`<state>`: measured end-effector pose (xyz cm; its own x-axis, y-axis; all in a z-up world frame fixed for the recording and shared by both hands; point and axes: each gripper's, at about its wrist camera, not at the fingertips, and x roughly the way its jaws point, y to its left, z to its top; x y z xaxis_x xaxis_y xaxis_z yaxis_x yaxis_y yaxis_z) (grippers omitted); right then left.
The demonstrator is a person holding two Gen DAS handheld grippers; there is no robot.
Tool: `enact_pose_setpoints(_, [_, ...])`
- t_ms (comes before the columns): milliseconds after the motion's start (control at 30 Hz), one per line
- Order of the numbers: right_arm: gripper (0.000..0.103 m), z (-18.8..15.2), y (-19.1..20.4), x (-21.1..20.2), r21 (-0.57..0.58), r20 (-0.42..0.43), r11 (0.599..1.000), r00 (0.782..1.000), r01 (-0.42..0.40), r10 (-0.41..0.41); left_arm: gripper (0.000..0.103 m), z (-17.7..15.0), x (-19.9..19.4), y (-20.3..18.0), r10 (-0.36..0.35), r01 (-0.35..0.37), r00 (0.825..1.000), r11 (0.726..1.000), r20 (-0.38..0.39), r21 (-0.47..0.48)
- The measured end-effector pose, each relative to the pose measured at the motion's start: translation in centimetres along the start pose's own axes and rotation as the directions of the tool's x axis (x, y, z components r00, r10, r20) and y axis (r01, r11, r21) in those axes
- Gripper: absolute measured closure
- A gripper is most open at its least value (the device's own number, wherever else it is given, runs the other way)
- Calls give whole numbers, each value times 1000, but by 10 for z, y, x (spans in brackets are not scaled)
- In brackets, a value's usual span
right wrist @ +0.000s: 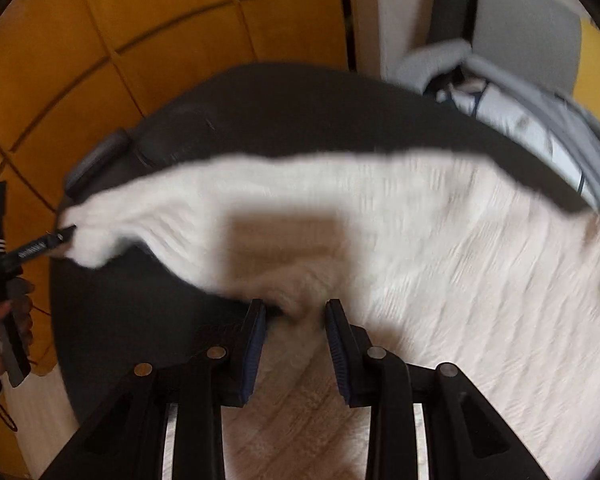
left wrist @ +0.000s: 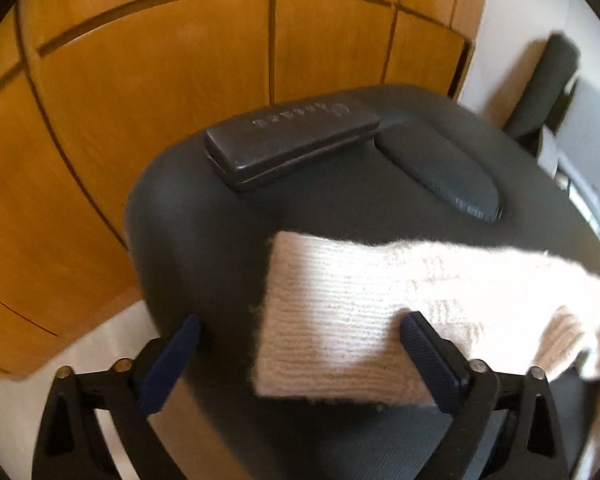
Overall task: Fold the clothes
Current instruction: 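Grasp the cream sleeve cuff nearest the left gripper with the left gripper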
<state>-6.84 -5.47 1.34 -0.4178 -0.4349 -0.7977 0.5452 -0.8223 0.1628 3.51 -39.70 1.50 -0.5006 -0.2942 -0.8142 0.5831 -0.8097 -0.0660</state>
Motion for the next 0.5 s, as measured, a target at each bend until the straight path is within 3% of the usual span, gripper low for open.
enact_pose_setpoints(100, [71,-7,2,8,-7,15,1000,1000,19,-19,2,-5,-1,-3,-15,12,999,998,45,55])
enact_pose_setpoints(167, [70,-12,4,13,-12,26,999,999,32,-32,23,-5,-5,-4,-41,34,996,995,78,92])
enact_pose_setpoints(200, [70,-15,4,16,-14,31,999,999,39,-38,52,-5,-10,-8,-59,48,994,992,95,121])
enact_pose_setpoints(233, [70,-17,5,18,-17,36,999,998,45,-45,72,-3,-12,-12,-70,57,994,988,89,144])
enact_pose_setpoints(267, [69,-20,6,21,-19,41,998,998,52,-51,80,-1,-14,-16,-81,66,993,984,82,167])
enact_pose_setpoints(367, [69,-25,7,27,-17,55,998,997,55,-54,85,11,-23,-26,-92,68,991,973,100,219])
enact_pose_setpoints(500, [69,-27,2,25,14,66,1000,998,18,-18,86,39,-17,-35,8,-62,986,945,169,321])
